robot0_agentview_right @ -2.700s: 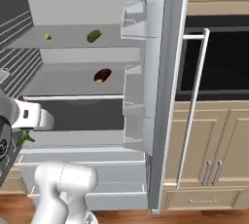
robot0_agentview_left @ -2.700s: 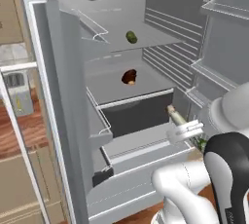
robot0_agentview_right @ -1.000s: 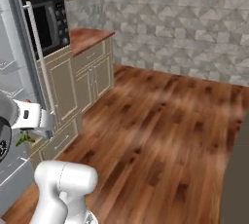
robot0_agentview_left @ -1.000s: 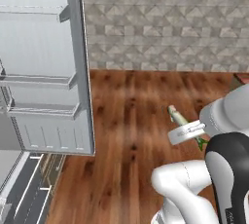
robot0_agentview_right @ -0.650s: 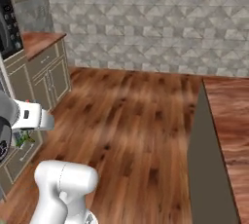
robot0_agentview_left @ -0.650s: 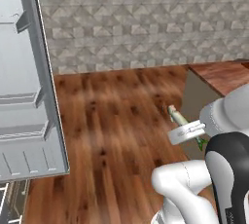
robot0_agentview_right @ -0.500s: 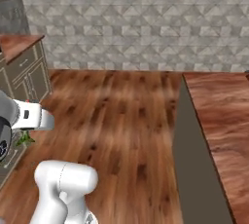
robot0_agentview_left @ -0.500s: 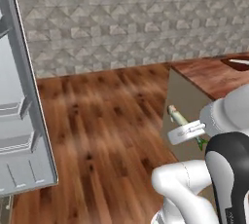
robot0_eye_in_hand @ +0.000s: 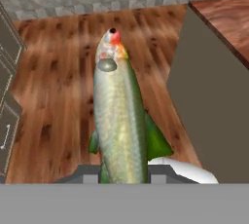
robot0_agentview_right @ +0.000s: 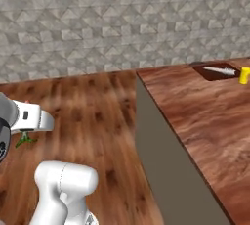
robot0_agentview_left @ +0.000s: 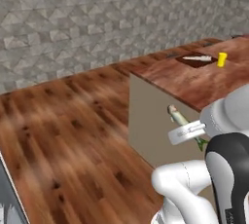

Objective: Gather the lemon wedge and cucumber from the fridge and place them on a tray on the dining counter. Then gather the fish and steak from the fridge and place them on the other tray.

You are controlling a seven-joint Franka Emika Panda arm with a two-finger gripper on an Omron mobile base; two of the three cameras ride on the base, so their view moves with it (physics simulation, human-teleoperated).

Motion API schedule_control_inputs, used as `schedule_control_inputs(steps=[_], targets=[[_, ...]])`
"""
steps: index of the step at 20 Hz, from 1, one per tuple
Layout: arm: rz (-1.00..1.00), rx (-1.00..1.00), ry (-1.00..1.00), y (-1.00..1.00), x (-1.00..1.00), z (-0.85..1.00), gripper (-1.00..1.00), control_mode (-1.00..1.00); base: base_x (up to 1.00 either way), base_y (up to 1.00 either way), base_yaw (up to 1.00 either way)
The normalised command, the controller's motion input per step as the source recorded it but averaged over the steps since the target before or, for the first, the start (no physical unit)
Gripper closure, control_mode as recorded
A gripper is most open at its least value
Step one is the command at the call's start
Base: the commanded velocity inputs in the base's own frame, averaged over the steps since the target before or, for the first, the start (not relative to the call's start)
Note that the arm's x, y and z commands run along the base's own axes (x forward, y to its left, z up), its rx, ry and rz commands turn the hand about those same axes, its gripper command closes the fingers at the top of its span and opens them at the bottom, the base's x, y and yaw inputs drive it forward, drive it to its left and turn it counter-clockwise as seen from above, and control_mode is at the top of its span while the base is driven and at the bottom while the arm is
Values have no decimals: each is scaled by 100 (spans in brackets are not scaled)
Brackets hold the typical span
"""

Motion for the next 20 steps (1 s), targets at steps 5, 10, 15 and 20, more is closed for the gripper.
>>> schedule_control_inputs(steps=[5,10,15,20], targets=[[0,0,0,0,0,0,100,100,100,55,-35],[0,0,0,0,0,0,100,100,100,55,-34],[0,0,0,0,0,0,100,100,100,61,-34],[0,0,0,0,0,0,100,100,100,65,-35]])
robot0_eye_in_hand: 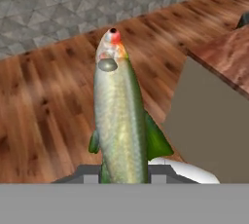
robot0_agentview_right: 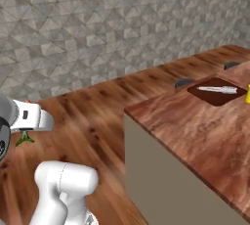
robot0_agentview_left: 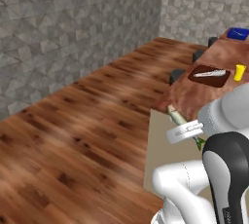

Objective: Gather the lemon wedge and cucumber from the fridge and place them on a tray on the dining counter. Then gather the fish and steak from the fridge and place them on the other tray.

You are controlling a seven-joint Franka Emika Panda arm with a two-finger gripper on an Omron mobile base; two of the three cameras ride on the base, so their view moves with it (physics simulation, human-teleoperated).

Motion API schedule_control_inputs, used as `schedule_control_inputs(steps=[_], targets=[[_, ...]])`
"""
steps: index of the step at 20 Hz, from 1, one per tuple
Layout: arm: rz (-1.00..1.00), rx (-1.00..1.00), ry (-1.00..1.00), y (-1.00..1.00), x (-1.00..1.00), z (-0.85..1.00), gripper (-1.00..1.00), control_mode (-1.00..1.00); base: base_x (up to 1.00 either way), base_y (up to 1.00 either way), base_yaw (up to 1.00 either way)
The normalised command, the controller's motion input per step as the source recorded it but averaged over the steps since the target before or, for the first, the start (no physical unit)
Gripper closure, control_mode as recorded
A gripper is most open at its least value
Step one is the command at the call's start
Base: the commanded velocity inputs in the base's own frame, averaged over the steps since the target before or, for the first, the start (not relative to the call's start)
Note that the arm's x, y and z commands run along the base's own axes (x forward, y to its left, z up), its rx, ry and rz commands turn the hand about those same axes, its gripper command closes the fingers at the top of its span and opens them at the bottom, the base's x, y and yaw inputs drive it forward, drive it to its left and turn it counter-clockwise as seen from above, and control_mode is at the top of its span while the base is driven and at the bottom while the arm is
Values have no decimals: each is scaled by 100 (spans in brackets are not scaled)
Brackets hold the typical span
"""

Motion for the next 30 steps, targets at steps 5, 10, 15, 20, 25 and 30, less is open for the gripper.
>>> schedule_control_inputs(steps=[5,10,15,20,25,30], targets=[[0,0,0,0,0,0,100,100,100,66,-35],[0,0,0,0,0,0,100,100,100,73,-36],[0,0,0,0,0,0,100,100,100,75,-36],[0,0,0,0,0,0,100,100,100,77,-37],[0,0,0,0,0,0,100,100,98,81,-37],[0,0,0,0,0,0,100,100,92,70,-44]])
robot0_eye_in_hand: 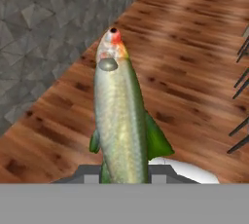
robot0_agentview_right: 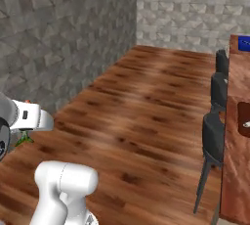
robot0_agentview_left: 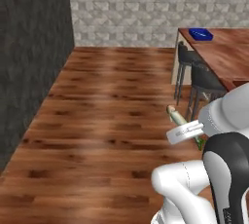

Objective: Gather the lemon wedge and cucumber from the fridge and place them on a tray on the dining counter. Then gather the fish and steak from the fridge and place them on the other tray.

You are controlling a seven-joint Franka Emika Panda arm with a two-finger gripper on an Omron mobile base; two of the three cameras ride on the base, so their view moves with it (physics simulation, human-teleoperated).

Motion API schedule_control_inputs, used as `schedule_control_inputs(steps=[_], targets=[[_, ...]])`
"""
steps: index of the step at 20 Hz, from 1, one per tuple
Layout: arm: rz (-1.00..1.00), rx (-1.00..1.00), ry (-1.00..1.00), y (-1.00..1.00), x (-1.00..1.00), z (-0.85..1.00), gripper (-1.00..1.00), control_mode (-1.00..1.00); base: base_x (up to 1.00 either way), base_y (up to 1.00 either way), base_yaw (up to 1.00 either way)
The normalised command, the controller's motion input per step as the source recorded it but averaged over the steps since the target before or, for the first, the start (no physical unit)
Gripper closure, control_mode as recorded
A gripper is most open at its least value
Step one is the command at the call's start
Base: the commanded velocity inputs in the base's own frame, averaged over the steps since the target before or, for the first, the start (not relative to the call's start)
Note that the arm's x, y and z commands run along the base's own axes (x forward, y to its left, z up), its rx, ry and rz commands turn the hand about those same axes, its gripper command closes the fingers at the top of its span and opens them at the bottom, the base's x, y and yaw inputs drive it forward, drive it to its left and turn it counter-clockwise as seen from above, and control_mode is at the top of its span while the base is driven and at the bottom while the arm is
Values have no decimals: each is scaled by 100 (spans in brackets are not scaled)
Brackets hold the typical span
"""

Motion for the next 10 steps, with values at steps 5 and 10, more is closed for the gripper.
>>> schedule_control_inputs(steps=[5,10], targets=[[0,0,0,0,0,0,100,100,82,68,-46],[0,0,0,0,0,0,100,100,79,66,-48]])
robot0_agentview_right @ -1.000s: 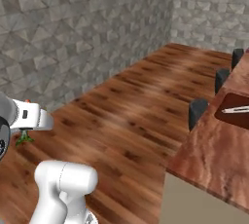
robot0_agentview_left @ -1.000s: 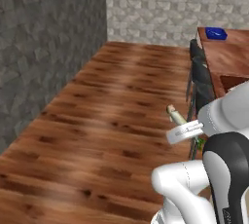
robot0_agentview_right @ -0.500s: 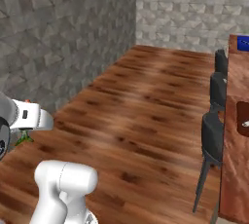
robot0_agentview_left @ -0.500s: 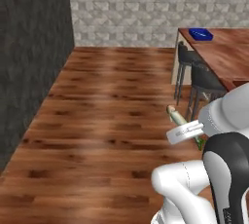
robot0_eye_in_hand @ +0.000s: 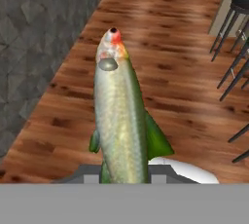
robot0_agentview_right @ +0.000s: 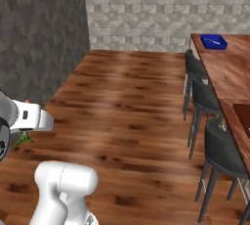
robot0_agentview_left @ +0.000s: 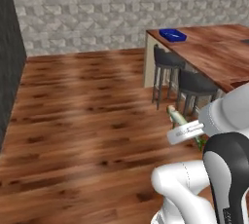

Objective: Gather the lemon wedge and cucumber from the fridge and place them on a tray on the dining counter. Then gather the fish and steak from the fridge and place them on the other tray.

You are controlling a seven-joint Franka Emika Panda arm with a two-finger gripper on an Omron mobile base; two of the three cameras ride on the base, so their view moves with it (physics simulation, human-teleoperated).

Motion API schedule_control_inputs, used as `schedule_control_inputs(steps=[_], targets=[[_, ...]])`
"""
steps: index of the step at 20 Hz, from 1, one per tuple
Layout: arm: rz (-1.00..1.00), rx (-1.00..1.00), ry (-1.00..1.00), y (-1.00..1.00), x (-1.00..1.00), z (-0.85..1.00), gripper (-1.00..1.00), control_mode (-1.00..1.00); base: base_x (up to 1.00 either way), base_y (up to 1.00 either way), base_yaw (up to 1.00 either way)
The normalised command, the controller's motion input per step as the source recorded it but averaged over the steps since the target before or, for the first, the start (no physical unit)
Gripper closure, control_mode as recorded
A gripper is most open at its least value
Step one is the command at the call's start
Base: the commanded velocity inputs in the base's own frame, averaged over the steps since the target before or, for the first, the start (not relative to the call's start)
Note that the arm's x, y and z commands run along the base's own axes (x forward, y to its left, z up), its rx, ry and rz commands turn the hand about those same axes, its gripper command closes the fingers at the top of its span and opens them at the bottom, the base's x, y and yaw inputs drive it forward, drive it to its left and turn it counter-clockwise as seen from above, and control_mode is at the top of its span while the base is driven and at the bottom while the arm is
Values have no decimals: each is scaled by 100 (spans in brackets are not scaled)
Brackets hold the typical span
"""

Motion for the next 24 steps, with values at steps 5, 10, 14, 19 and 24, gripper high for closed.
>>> schedule_control_inputs(steps=[5,10,14,19,24], targets=[[0,0,0,0,0,0,100,100,78,63,-49],[0,0,0,0,0,0,100,100,78,61,-49],[0,0,0,0,0,0,100,100,78,61,-49],[0,0,0,0,0,0,100,100,78,64,-48],[0,0,0,0,0,0,100,100,77,68,-46]])
